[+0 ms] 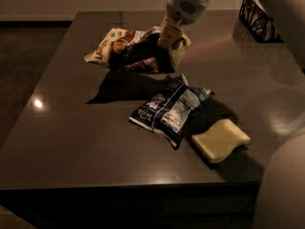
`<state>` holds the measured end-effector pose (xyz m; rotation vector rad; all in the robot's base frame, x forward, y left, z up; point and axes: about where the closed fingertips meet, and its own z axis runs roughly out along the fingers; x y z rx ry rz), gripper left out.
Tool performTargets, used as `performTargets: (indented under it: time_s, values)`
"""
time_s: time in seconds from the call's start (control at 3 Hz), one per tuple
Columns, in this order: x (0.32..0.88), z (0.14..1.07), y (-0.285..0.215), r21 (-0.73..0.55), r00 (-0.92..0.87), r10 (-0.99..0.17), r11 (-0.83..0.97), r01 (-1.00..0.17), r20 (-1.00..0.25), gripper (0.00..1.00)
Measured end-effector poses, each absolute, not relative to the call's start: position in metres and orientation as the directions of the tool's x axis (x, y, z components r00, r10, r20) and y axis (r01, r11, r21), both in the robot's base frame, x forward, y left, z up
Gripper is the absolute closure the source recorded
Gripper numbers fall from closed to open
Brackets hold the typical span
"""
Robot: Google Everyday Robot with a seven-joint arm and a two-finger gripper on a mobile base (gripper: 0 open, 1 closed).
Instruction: Move brown chip bag near blue chip bag
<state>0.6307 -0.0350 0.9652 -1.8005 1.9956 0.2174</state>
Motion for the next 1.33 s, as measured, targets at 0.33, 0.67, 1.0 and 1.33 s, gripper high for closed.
performTargets:
  time_s: [0.33,0.67,1.0,1.33]
  values:
    - [0.5968,0.9641,-0.0512,-0.157,-0.048,-0.902,0.127,-0.979,-0.430,0.35]
    - [0.5975,0.9608,-0.0516,-0.154,-0.052,-0.902,0.130,-0.979,-0.429,0.12]
    - [0.5986,0.9599,-0.0501,-0.156,-0.051,-0.901,0.130,-0.979,-0.431,0.00]
    - [0.5987,0.9599,-0.0501,-0.156,-0.051,-0.901,0.130,-0.979,-0.431,0.00]
